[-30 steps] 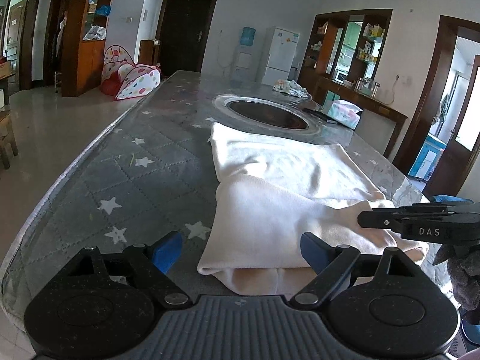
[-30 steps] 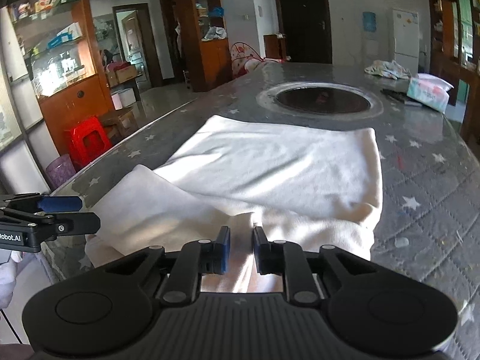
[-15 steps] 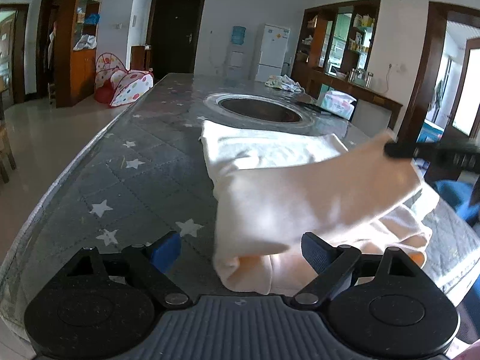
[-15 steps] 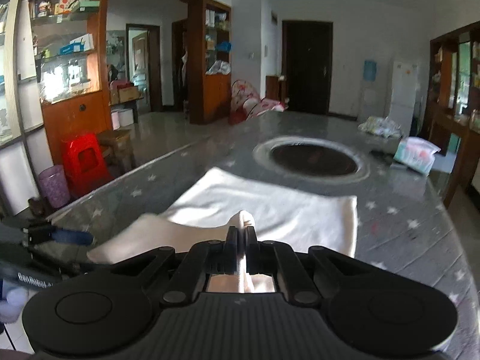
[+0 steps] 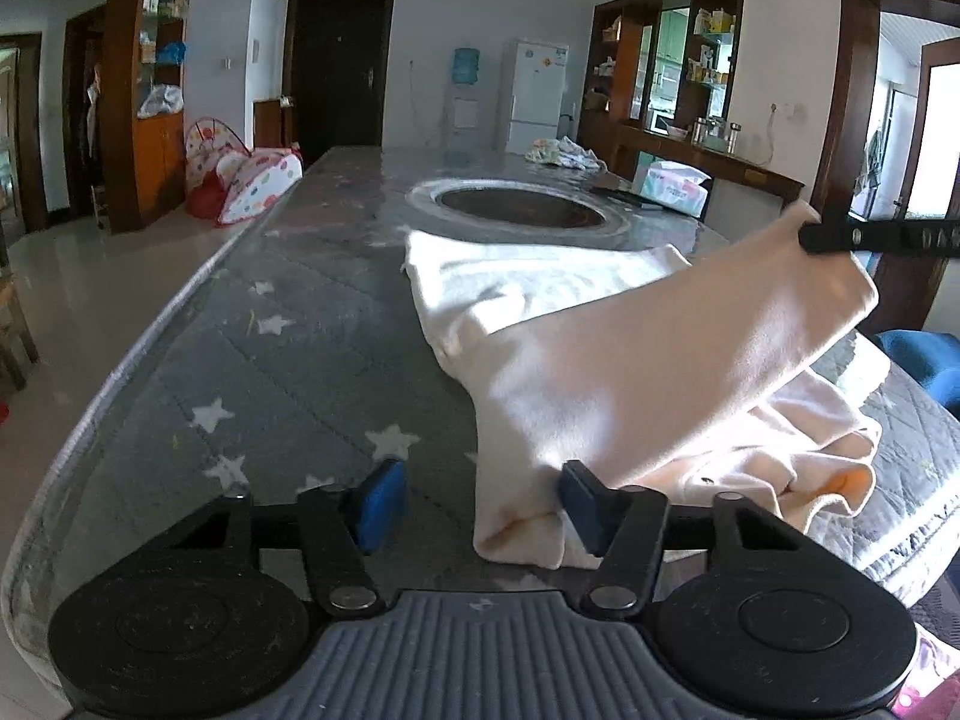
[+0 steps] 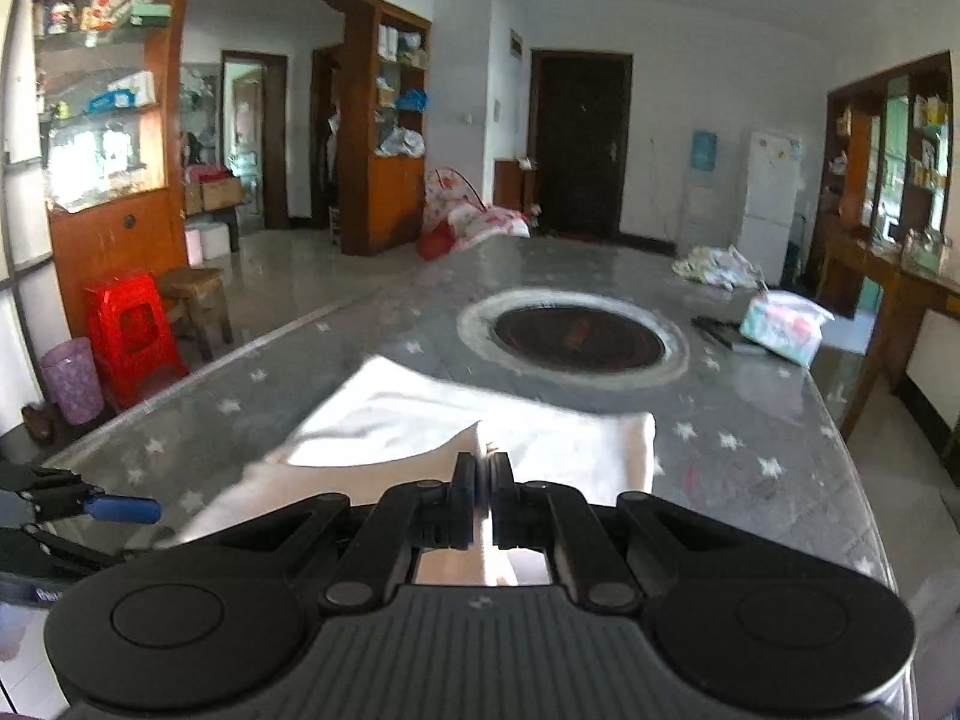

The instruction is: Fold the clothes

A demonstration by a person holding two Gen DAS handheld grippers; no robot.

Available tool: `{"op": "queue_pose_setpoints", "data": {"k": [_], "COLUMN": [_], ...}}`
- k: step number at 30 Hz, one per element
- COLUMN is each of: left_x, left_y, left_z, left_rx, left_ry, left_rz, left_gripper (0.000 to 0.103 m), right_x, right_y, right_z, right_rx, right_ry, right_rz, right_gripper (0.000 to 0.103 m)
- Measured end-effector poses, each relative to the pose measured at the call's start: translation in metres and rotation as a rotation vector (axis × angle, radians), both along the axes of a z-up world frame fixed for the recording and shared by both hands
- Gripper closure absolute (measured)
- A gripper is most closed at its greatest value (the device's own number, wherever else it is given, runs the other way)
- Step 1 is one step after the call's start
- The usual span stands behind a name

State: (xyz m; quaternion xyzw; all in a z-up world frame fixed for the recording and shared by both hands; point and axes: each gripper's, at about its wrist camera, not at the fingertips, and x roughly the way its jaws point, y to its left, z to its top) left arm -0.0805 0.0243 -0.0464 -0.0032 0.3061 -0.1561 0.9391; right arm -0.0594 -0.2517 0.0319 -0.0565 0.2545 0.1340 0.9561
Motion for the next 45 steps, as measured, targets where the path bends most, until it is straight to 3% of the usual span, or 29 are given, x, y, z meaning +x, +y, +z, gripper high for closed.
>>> {"op": "queue_pose_setpoints", "data": {"k": [7,11,13,15,16,21,29,38,45], "left_x": [0.001,0.002,0.005,0.01,0.013,0.027,0.05,0.062,0.08], "left_y": [0.005,0.009,0.011,0.009,0.007,-0.011,-0.028,-0.039,-0.051], "left_z": [0.004,0.014,0.021,0.027,0.031,0.033,0.008,0.025,0.005], "left_rx": [0.007,-0.01,-0.035,-0.054,-0.064,-0.077,-0.049,-0.03,0.019], "left_ry": [-0.001,-0.013,-0.023,-0.035,-0.041,-0.044,0.044,-0.023,0.007], "left_rz": [-0.015,-0.021,-0.021,-0.033,-0.04,-0.105,-0.138,-0.181,-0.195], "left_gripper": [0.045,0.045,0.044,0.043,0.043,0.043,0.044,0.043,0.042], "right_x": [0.016,0.02,0.02,0.02,0.021,0.022,0.024,0.037,0.04], "right_y": [-0.019,-0.032,-0.032,-0.031,-0.03,-0.018,-0.015,-0.017,-0.017], "right_z": [-0.038,-0.042,-0.039,-0.037,-0.037,-0.048,-0.066,-0.057,-0.062], "right_rx": [-0.017,-0.008,0.015,0.038,0.045,0.042,0.034,0.044,0.031], "right_ry": [0.146,0.161,0.156,0.153,0.153,0.183,0.228,0.2,0.198], "right_rz": [-0.085,-0.107,-0.087,-0.062,-0.045,0.044,0.079,0.075,0.086], "right_gripper": [0.096,0.095,0.089,0.073,0.072,0.073,0.075,0.074,0.074]}}
